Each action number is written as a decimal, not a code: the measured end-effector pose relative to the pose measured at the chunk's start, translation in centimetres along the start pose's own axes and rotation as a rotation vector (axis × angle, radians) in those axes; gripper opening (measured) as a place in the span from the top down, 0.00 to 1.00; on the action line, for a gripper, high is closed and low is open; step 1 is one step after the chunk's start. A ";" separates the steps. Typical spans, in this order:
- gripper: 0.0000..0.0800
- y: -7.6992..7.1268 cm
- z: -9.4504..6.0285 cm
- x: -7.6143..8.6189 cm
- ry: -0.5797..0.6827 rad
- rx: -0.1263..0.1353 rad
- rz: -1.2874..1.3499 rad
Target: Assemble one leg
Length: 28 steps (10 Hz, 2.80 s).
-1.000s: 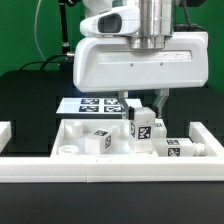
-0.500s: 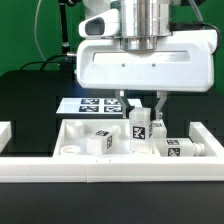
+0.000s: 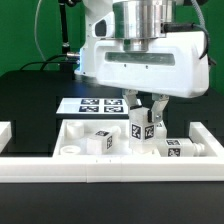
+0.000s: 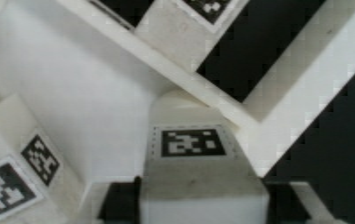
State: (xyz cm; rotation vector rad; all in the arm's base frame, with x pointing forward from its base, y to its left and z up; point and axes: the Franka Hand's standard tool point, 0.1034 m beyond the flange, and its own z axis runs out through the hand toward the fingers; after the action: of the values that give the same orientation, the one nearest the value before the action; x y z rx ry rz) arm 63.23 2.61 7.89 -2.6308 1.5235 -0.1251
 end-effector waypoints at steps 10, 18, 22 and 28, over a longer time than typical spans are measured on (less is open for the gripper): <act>0.19 -0.1 0.1 -0.3 0.002 0.001 -0.574; 0.19 -0.3 -0.2 0.1 0.017 -0.041 -1.429; 0.50 0.3 -0.2 1.1 0.015 -0.050 -1.560; 0.64 0.2 -0.2 1.0 0.021 -0.040 -1.293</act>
Offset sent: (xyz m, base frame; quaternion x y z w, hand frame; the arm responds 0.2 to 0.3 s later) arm -0.0059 -0.0050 0.0005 -0.0108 -0.0014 -0.0971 0.9952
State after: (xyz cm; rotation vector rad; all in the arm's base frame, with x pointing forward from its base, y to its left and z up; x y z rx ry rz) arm 63.56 1.66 8.09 -3.1253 -0.3780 -0.1940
